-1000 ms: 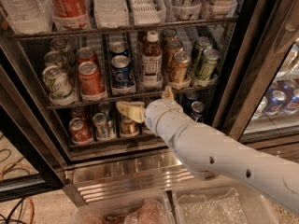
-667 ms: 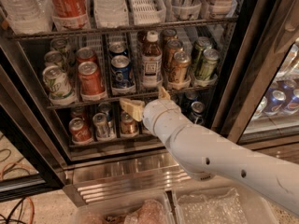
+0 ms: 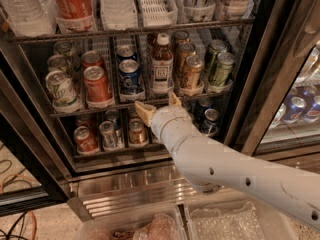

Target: Pick blue plastic bottle from middle shelf of fridge

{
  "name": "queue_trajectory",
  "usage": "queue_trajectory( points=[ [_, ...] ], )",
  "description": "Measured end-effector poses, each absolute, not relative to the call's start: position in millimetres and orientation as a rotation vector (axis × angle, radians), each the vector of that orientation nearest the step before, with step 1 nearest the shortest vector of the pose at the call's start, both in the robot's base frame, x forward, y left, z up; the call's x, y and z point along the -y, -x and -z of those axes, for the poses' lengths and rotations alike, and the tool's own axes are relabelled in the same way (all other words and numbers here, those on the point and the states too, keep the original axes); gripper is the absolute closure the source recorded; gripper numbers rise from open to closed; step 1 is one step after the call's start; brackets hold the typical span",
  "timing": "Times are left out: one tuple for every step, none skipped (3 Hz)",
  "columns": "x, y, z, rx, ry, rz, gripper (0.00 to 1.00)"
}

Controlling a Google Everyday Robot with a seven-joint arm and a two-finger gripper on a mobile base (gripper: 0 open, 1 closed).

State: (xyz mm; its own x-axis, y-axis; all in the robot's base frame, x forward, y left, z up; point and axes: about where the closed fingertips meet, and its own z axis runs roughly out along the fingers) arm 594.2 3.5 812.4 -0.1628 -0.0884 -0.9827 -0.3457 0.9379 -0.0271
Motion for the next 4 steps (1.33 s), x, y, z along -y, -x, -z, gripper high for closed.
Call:
queue_trajectory(
  points=[
    [1.2, -605.9, -812.9, -1.716, 0.283, -0.185, 0.48],
    [7.3, -615.5, -816.9, -1.699, 0.253, -0.142, 0.57],
    [18.6, -623.6, -823.1, -1.682, 0.218, -0.102, 0.53],
    [23.8, -630.2, -830.5, -1.663, 0.199, -0.077, 0.48]
  ],
)
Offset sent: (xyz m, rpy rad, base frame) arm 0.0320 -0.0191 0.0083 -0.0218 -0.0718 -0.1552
